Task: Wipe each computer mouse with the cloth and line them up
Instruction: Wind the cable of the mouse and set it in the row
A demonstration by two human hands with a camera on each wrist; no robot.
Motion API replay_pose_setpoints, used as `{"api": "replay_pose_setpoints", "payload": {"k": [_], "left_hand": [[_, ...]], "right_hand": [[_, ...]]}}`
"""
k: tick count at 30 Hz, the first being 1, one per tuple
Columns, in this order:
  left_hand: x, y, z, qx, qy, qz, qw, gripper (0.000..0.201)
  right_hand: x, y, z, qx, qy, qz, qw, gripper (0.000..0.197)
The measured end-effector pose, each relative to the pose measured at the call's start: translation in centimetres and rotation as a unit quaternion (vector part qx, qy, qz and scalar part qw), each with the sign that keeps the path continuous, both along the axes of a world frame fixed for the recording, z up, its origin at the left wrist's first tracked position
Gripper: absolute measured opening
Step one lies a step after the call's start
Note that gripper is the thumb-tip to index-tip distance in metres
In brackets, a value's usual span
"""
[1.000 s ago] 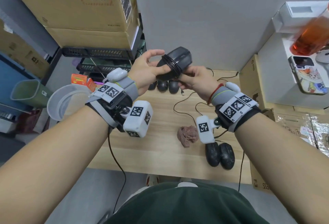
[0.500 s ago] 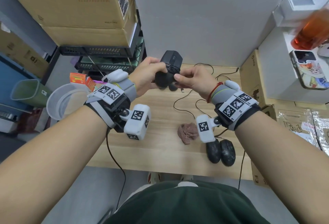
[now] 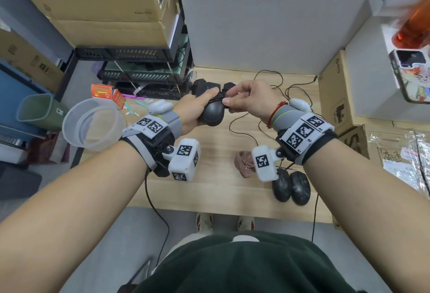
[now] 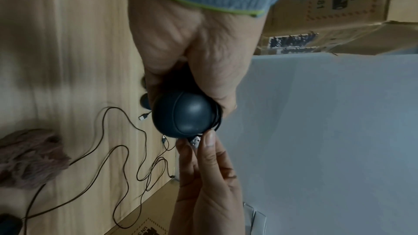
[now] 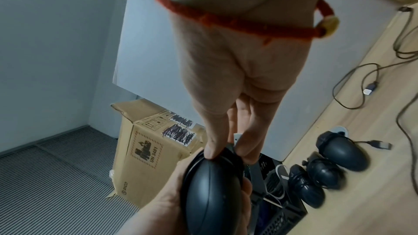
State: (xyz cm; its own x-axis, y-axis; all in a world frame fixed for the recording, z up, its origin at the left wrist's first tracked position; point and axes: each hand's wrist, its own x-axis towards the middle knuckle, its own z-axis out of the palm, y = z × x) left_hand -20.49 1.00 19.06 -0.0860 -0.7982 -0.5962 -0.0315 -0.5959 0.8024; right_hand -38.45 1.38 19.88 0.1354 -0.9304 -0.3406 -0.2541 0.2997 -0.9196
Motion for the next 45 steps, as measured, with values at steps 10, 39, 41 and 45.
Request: {"api": "replay_pose_setpoints", "payload": {"k": [10, 39, 41, 45], "left_hand": [[1.3, 2.5, -7.5, 0.108, -0.004, 0.094, 0.99, 0.05], [-0.9, 2.7, -14.7, 0.149, -0.112, 0.098, 0.978, 0.051], [-1.3, 2.3, -14.3, 0.144, -0.109, 0.109, 0.978, 0.067], [-2.1, 1.5, -12.9, 0.134, -0.125, 0.102, 0.978, 0.058]], "right_hand": [[-1.2, 2.9, -10.1, 0.142, 0.076, -0.018, 0.987, 0.019], [1.7, 4.3, -13.7, 0.056, 0.036, 0.016, 0.998, 0.023], [0.8, 4.1, -13.9, 0.045, 0.035, -0.044, 0.997, 0.017], [0.4, 4.7, -13.4, 0.046, 0.048, 0.037, 0.997, 0.02]]}}
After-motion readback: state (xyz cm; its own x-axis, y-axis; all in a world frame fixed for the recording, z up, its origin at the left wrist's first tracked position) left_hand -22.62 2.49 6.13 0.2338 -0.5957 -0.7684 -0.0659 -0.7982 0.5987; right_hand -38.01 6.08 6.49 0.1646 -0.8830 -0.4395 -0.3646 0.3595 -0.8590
